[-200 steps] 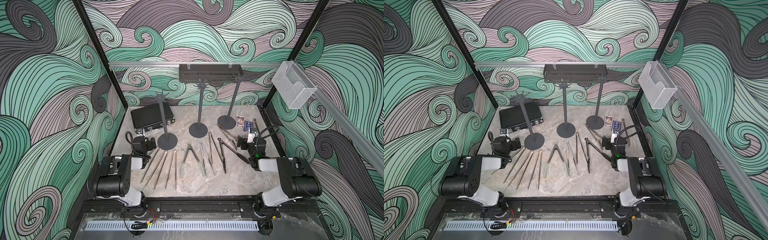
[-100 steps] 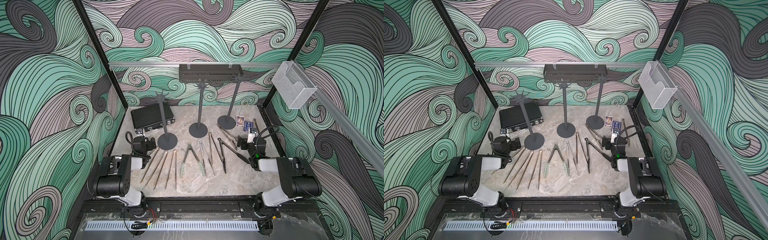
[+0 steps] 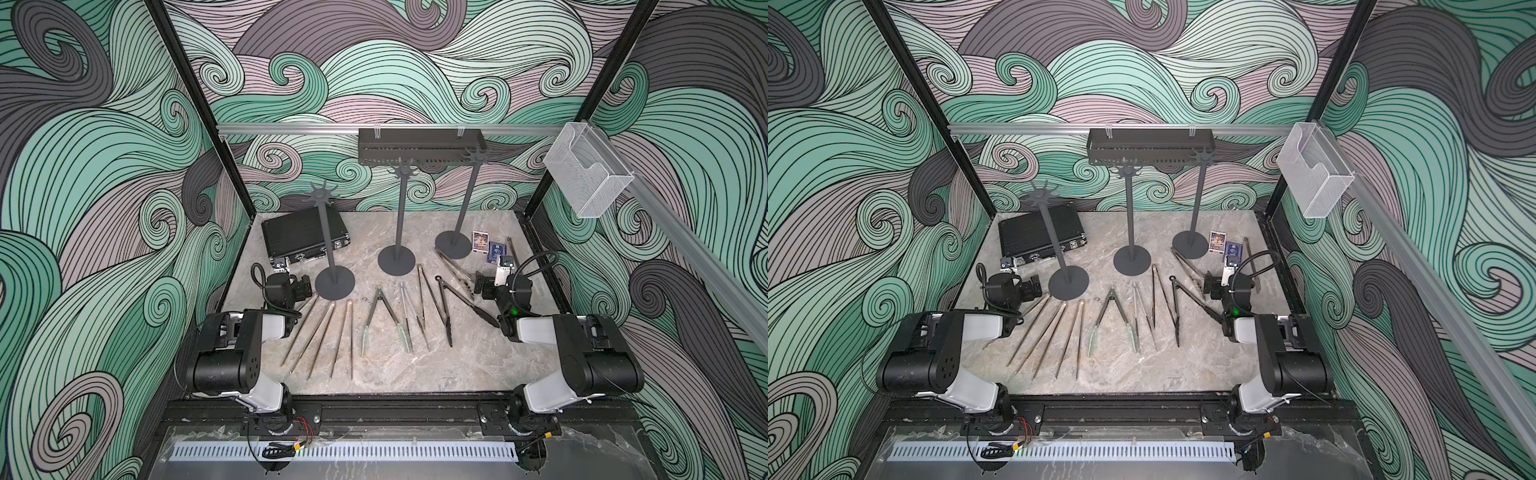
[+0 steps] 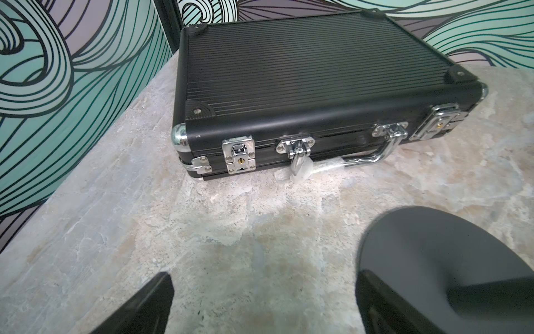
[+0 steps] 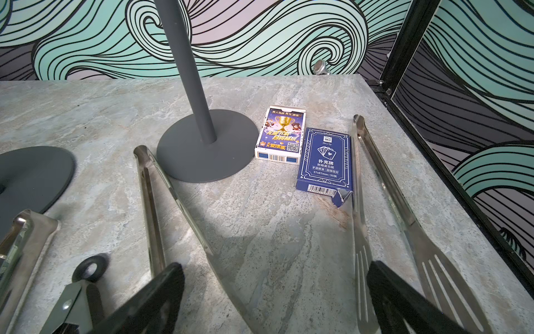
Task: Hang food tongs on kitchen utensil racks
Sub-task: Pick up the food tongs from the center of the board.
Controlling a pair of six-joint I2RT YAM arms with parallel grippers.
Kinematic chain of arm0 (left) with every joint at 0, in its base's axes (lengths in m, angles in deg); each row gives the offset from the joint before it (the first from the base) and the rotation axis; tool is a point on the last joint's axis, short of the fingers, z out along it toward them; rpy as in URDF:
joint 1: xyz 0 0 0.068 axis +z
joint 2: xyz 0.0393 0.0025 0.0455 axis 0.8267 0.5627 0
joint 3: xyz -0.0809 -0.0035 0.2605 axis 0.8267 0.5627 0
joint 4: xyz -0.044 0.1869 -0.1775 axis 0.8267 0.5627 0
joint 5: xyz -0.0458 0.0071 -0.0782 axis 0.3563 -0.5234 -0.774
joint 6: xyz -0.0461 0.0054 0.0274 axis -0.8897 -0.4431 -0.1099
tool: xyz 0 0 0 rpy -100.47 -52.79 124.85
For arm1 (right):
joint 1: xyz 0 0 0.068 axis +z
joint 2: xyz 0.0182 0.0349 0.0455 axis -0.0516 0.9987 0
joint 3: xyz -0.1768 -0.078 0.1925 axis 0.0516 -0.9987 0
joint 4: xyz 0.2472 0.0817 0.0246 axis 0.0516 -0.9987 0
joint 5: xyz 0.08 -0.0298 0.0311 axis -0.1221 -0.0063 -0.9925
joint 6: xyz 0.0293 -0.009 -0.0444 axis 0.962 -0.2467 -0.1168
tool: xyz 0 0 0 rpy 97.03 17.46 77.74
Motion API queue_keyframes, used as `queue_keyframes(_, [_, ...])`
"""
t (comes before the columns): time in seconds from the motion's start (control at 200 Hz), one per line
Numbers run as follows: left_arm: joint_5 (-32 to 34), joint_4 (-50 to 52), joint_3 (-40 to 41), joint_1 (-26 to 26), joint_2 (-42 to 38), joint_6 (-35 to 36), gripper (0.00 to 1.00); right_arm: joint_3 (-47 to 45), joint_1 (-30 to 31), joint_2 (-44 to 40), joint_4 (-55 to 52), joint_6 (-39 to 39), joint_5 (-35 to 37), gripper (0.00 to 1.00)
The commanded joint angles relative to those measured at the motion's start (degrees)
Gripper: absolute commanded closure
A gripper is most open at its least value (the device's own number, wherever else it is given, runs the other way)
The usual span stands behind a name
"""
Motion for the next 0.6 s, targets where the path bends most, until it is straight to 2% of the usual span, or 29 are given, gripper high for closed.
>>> queue_keyframes(0.0, [0.17,0.34,-1.44,0.08,-1.13,-0.56,0.01,0.29,0.33,-0.06,0.59,-0.08,-0.06,0.01])
queue_keyframes(0.23, [0.15,0.31,-1.44,0.14,-1.22,-0.56,0.01,0.16,0.26,-0.12,0.69,-0.02,-0.26,0.01])
queue_keyframes(0.28, [0.37,-0.1,-1.33,0.15,-1.36,-0.19,0.01,0.28,0.24,-0.56,1.14,-0.11,-0.8,0.06])
queue_keyframes(0.35, [4.66,1.11,-2.36,0.11,-3.91,-0.62,0.02,3.15,0.27,-4.76,-7.4,0.1,-0.19,0.09])
queue_keyframes(0.39, [7.25,7.46,-4.63,0.12,-7.15,-1.75,0.02,6.65,0.24,-7.8,-16.08,0.84,1.48,0.08])
queue_keyframes(0.42, [10.31,15.86,-7.7,0.12,-10.1,-3.86,0.02,9.54,0.24,-9.69,-22.24,2.01,2.87,0.06])
queue_keyframes(0.445, [14.0,23.28,-10.73,0.04,-11.99,-8.19,0.02,12.13,0.26,-10.78,-26.54,3.47,4.06,0.05])
queue_keyframes(0.49, [19.15,30.71,-14.96,0.03,-14.39,-13.76,0.02,16.61,0.38,-12.74,-33.85,4.68,4.04,0.04])
queue_keyframes(0.54, [20.19,37.73,-19.5,0.03,-16.46,-16.56,0.02,21.07,0.86,-14.74,-41.1,5.6,4.52,0.05])
queue_keyframes(0.59, [18.14,43.71,-24.64,0.03,-17.93,-18.01,0.02,25.18,1.91,-16.25,-47.85,7.37,7.85,0.05])
